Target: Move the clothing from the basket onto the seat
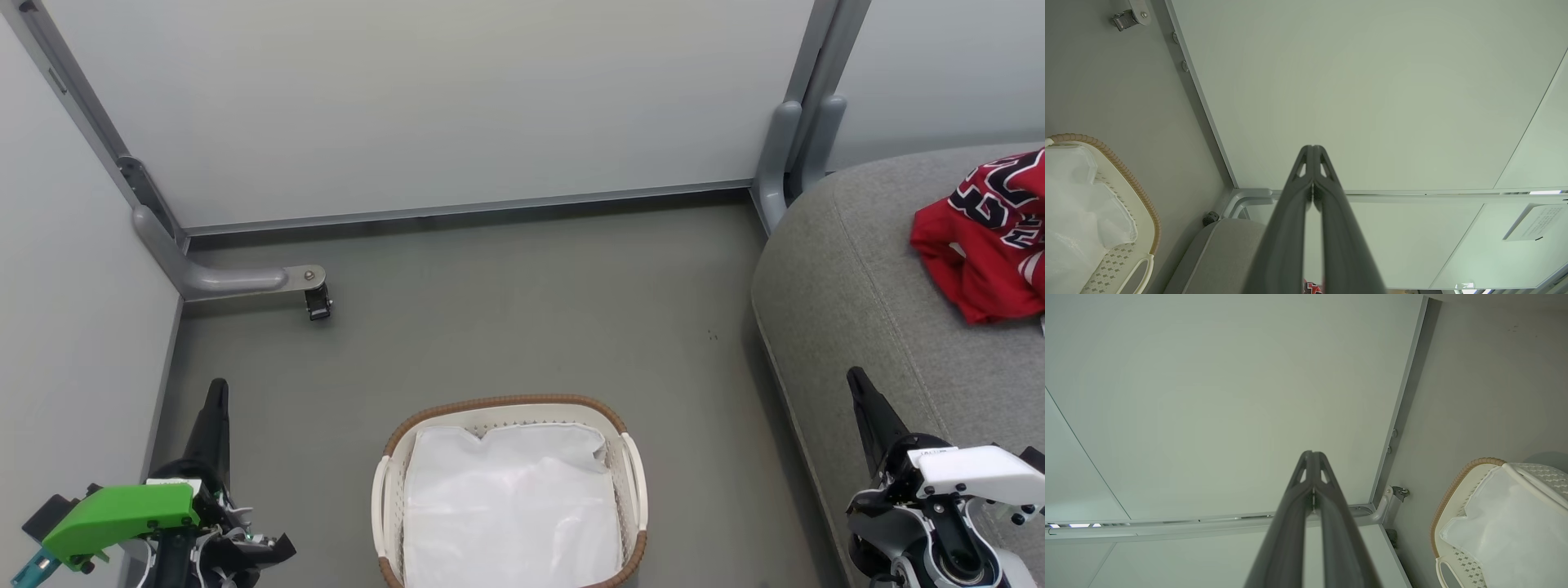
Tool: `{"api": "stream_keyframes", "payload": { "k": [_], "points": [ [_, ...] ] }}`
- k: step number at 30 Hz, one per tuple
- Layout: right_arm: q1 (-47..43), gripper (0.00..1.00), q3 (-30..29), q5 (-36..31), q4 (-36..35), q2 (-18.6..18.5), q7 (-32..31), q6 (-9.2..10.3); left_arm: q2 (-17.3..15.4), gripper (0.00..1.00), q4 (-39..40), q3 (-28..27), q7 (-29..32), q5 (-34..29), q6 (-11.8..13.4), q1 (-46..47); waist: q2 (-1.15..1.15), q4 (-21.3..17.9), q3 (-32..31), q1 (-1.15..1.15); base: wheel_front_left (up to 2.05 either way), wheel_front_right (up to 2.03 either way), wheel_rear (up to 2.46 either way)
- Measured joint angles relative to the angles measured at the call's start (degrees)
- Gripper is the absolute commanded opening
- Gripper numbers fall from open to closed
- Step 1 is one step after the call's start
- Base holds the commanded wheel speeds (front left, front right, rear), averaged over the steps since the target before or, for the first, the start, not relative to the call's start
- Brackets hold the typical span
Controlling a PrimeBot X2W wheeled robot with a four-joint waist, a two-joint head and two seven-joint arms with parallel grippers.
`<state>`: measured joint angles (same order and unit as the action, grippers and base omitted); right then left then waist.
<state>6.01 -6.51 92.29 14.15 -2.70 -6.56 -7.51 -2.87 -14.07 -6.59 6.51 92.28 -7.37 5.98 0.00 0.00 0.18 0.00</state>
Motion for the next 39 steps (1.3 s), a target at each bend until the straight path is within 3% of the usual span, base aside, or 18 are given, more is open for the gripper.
{"api": "stream_keyframes", "payload": {
  "k": [39],
  "points": [
    [0.02, 0.0, 0.0, 0.0, 0.0, 0.0, 0.01, 0.0, 0.01, 0.0, 0.01, 0.0, 0.0, 0.0, 0.0, 0.0, 0.0, 0.0, 0.0, 0.0, 0.0, 0.0, 0.0]
  ]
}}
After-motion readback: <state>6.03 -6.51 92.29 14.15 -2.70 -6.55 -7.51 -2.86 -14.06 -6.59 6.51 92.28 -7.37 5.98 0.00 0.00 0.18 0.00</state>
